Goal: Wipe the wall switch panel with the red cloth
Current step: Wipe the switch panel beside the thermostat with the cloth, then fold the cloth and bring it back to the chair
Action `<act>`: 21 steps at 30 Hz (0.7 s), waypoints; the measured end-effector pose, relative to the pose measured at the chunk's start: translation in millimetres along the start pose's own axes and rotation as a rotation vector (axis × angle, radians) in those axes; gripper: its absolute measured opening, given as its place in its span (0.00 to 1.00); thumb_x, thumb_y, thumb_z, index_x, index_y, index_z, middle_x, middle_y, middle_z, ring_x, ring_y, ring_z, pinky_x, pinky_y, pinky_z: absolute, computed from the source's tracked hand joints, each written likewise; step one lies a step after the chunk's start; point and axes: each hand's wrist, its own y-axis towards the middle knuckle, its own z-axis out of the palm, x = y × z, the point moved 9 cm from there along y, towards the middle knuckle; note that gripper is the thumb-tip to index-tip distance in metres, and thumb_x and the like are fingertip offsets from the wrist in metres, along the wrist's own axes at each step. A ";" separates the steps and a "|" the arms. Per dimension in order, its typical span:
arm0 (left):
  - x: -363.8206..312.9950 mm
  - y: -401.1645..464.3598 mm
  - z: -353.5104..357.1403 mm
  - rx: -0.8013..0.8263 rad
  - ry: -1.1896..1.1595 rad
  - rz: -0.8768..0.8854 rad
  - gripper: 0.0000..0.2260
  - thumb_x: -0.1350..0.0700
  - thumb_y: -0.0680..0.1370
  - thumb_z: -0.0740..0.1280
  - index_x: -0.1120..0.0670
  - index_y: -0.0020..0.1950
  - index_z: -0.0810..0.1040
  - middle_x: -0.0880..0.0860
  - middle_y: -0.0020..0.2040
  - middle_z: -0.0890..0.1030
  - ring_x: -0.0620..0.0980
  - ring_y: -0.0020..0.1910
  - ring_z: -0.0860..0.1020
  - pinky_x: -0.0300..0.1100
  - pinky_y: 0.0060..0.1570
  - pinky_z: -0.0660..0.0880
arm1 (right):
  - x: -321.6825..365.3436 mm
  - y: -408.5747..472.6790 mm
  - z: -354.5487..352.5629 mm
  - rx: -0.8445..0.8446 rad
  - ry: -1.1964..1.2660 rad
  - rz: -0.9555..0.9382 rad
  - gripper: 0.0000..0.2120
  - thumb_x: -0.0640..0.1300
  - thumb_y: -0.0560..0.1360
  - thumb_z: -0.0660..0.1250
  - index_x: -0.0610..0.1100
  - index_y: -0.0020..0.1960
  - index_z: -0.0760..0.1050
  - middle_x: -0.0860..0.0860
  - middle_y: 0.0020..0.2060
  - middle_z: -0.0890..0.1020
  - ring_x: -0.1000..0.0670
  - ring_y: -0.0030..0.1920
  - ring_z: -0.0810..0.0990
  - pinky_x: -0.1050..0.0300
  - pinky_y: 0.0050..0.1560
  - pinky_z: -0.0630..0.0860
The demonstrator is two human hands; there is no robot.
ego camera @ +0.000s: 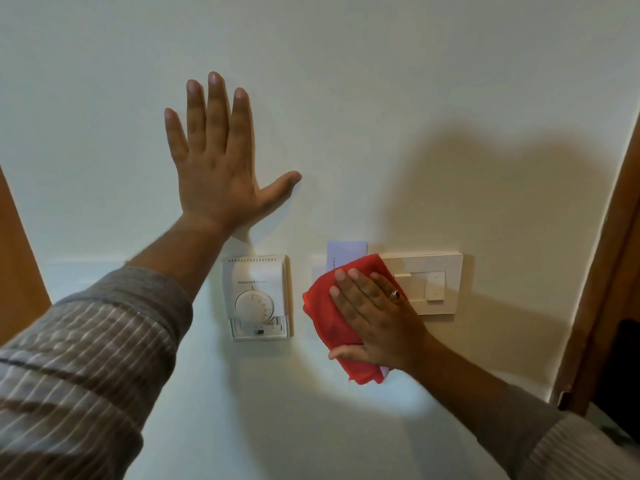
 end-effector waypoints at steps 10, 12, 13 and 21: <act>0.9 -1.5 3.1 0.045 -0.027 0.005 0.49 0.24 0.74 0.53 0.58 0.82 0.49 0.65 0.82 0.52 0.69 0.81 0.51 0.71 0.76 0.48 | 4.4 -8.8 -15.2 -0.021 0.035 -0.101 0.21 0.46 0.84 0.60 0.43 0.75 0.69 0.44 0.74 0.71 0.41 0.76 0.66 0.43 0.77 0.60; 0.4 -2.6 4.1 0.081 -0.025 0.001 0.49 0.24 0.75 0.53 0.58 0.82 0.49 0.66 0.82 0.52 0.69 0.81 0.51 0.71 0.76 0.49 | 9.0 -2.8 -21.2 -0.046 -0.012 -0.075 0.18 0.45 0.83 0.63 0.42 0.72 0.72 0.44 0.68 0.77 0.40 0.71 0.72 0.42 0.72 0.68; 0.9 -1.9 3.3 0.103 -0.024 -0.005 0.49 0.24 0.75 0.53 0.58 0.82 0.49 0.66 0.82 0.52 0.69 0.81 0.51 0.72 0.76 0.49 | 10.4 1.7 -26.6 -0.068 -0.016 -0.048 0.16 0.46 0.82 0.64 0.42 0.68 0.75 0.44 0.63 0.80 0.40 0.67 0.74 0.42 0.69 0.70; -48.9 -110.8 -36.0 0.213 -0.544 -0.008 0.50 0.26 0.74 0.58 0.63 0.81 0.55 0.66 0.82 0.52 0.65 0.82 0.50 0.60 0.80 0.51 | -19.4 30.2 -81.8 -0.205 0.162 0.231 0.09 0.38 0.82 0.64 0.40 0.53 0.83 0.44 0.45 0.83 0.40 0.49 0.78 0.46 0.53 0.75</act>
